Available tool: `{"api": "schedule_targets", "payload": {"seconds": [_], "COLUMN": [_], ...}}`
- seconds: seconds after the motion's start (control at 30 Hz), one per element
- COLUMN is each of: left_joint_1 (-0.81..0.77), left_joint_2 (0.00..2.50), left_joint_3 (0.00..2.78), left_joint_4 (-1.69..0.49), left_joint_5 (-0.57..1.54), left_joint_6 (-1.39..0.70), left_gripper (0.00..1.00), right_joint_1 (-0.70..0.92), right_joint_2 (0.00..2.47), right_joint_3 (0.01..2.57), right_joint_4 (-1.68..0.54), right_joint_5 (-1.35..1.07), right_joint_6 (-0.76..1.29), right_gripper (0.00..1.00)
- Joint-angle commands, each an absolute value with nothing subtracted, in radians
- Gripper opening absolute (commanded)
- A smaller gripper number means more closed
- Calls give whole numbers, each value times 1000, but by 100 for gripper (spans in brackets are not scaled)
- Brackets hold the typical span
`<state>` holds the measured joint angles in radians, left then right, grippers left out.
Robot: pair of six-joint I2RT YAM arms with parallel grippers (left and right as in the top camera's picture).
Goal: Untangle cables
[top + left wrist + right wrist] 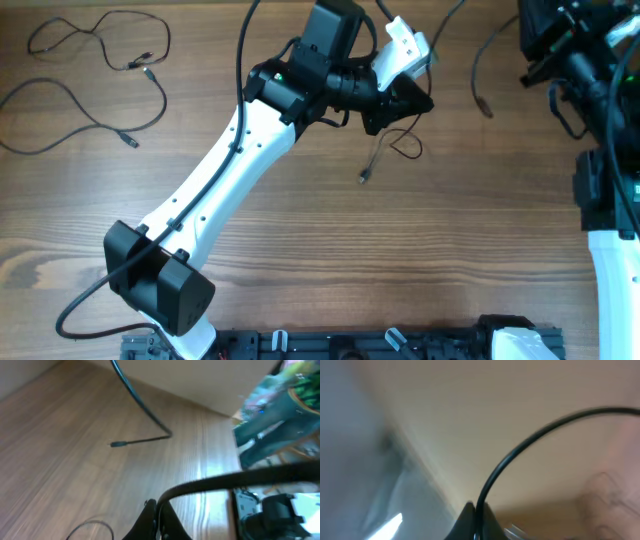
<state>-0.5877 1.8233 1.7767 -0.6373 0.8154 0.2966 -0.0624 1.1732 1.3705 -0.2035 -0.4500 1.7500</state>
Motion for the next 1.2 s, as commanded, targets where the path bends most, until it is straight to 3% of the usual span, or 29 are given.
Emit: {"api": "schedule_targets", "payload": {"seconds": [0.0, 0.17, 0.3, 0.57, 0.83, 0.9, 1.17], "left_joint_1": [-554, -453, -438, -428, -275, -171, 117], "left_joint_2": [1829, 1829, 1816, 1633, 1487, 1446, 1400], "left_joint_3": [1780, 1780, 1781, 1781, 1781, 1781, 1781], "left_joint_4": [-677, -725, -709, -607, -545, -550, -604], "left_joint_5": [648, 660, 676, 671, 590, 492, 500], "left_joint_6": [226, 167, 167, 87, -211, -352, -671], "left_gripper": [4, 4, 4, 4, 4, 4, 4], "right_joint_1": [-126, -177, -177, -177, -177, -177, -177], "right_joint_2": [1179, 1182, 1203, 1316, 1375, 1385, 1406], "right_joint_3": [1370, 1368, 1367, 1367, 1367, 1367, 1366], "right_joint_4": [-407, -632, -761, -863, -938, -938, -939], "right_joint_5": [-236, -93, -92, -150, -158, -158, -157], "right_joint_6": [1663, 1501, 1410, 1220, 1169, 1139, 1126], "right_gripper": [4, 5, 18, 78, 80, 80, 80]}}
